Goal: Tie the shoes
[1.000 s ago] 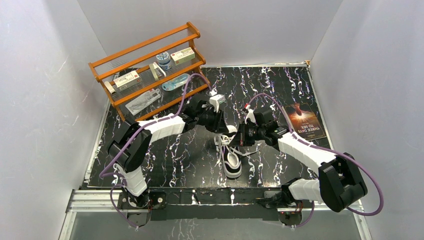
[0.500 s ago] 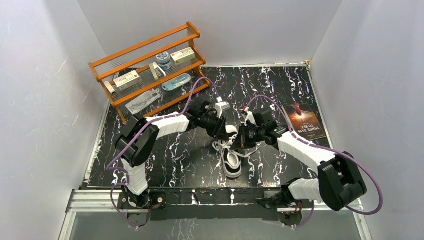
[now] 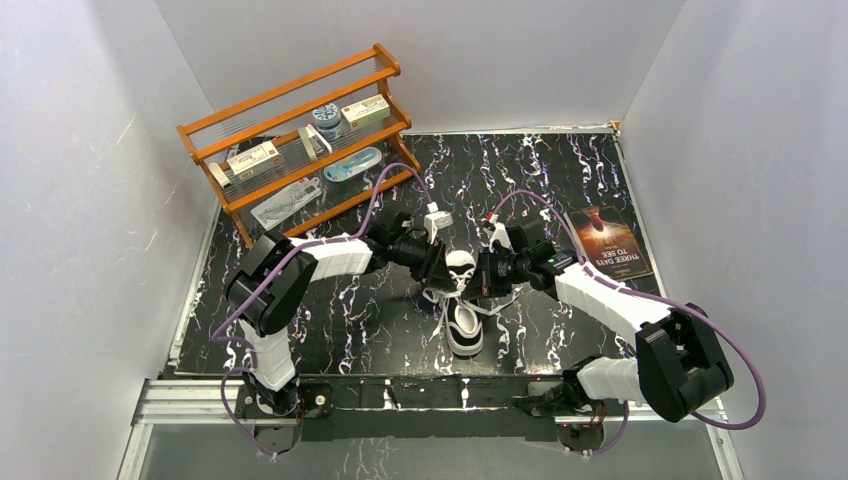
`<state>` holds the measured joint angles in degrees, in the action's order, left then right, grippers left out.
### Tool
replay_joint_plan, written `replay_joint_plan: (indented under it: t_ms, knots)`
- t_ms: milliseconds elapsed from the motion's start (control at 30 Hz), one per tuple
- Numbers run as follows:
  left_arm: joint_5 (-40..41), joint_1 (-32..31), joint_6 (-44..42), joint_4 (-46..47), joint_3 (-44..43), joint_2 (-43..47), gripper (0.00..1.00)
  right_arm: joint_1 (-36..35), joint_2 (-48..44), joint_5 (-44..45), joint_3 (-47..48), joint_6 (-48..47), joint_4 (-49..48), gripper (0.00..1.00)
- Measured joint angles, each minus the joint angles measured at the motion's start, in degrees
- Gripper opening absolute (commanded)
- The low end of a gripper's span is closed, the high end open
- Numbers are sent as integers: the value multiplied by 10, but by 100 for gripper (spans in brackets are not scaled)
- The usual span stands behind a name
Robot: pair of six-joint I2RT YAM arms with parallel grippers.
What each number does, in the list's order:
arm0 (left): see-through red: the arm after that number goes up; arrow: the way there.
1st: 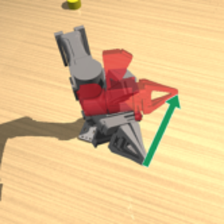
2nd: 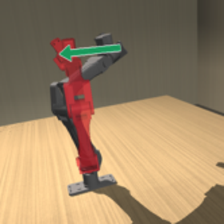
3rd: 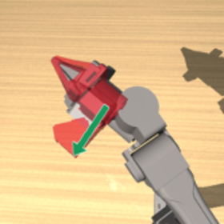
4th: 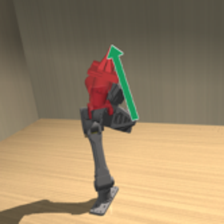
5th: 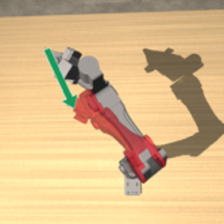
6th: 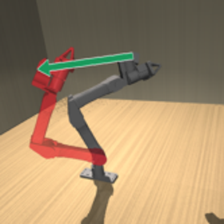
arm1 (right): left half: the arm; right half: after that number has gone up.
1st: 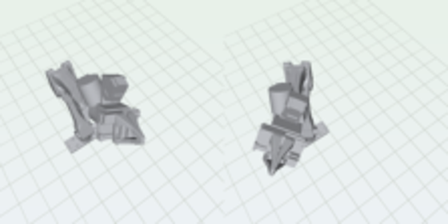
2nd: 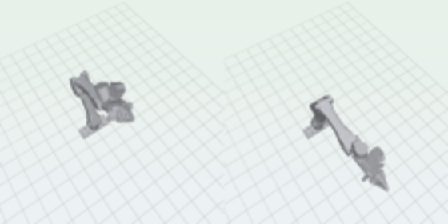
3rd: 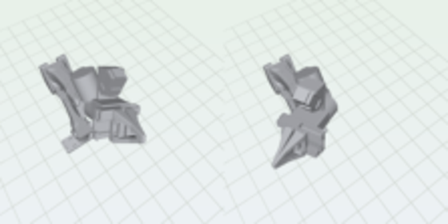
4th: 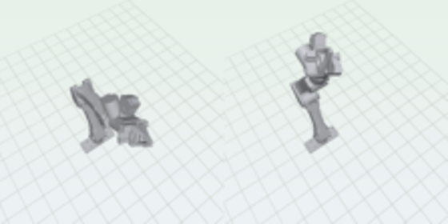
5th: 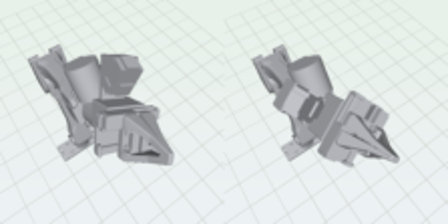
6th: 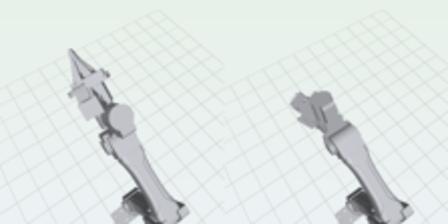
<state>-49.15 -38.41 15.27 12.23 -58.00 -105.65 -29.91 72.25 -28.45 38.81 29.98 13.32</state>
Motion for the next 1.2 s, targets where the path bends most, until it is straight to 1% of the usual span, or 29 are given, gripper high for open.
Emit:
replay_joint_plan:
  t_ms: [167,367,467,633,667,700,733,867,933,967,1200]
  knots:
    - [-13,1,30,46,28,5,32,0,0,0,0,0,-1,0]
    - [-25,2,45,72,34,5,34,0,0,0,0,1,-2,0]
    - [-28,2,44,75,34,5,36,0,0,0,0,1,-2,0]
    - [-30,2,31,70,34,5,37,0,0,0,0,0,-1,0]
    - [-31,2,29,69,34,5,35,0,0,1,0,0,-1,0]
    - [-31,2,28,69,34,5,28,0,0,2,0,1,-1,0]
    - [-32,2,27,70,34,5,24,0,0,2,0,0,-1,0]
    - [-31,2,32,71,34,5,11,0,0,2,0,0,-1,0]
    - [-26,2,37,75,34,5,2,0,0,2,0,0,-1,0]
    - [-25,2,40,78,34,5,0,0,0,2,0,0,-1,0]
    - [-15,2,63,98,38,21,0,0,0,3,0,3,-2,0]
